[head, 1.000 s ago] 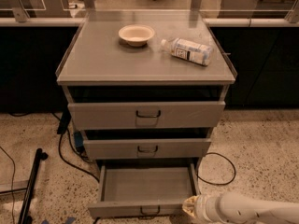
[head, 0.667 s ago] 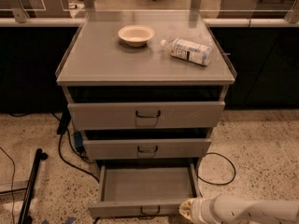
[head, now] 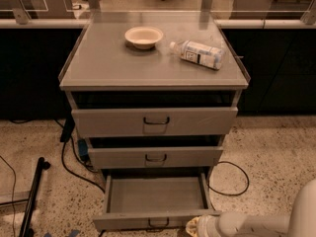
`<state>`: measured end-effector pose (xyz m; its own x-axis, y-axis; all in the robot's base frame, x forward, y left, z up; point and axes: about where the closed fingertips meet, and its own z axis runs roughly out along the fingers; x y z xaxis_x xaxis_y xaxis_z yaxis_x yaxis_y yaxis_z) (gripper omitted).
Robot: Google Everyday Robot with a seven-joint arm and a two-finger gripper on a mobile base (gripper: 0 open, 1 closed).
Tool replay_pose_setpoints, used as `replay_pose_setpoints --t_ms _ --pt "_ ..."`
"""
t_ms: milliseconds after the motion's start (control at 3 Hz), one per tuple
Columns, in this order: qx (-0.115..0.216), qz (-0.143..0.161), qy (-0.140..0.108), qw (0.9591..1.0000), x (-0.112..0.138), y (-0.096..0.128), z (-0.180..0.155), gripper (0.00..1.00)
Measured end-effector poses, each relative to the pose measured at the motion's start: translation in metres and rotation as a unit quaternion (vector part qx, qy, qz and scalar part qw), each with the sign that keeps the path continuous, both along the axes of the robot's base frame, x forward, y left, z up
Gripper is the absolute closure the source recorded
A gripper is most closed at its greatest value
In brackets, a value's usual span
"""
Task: Close bottom drawer
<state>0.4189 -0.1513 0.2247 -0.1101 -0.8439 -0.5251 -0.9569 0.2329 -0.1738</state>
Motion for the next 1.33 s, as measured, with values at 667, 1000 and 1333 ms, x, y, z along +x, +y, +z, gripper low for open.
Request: replay_pose_setpoints --t_ms 667,1000,1333 --pt "-0.011 0.003 -0.008 0.9999 0.033 -0.002 -0.062 1.00" --pt "-0.012 0.000 -0.011 0.9999 0.038 -0.003 -0.063 0.82" --pt "-0.012 0.000 -0.011 0.9999 0.038 -0.003 -0.063 0.59"
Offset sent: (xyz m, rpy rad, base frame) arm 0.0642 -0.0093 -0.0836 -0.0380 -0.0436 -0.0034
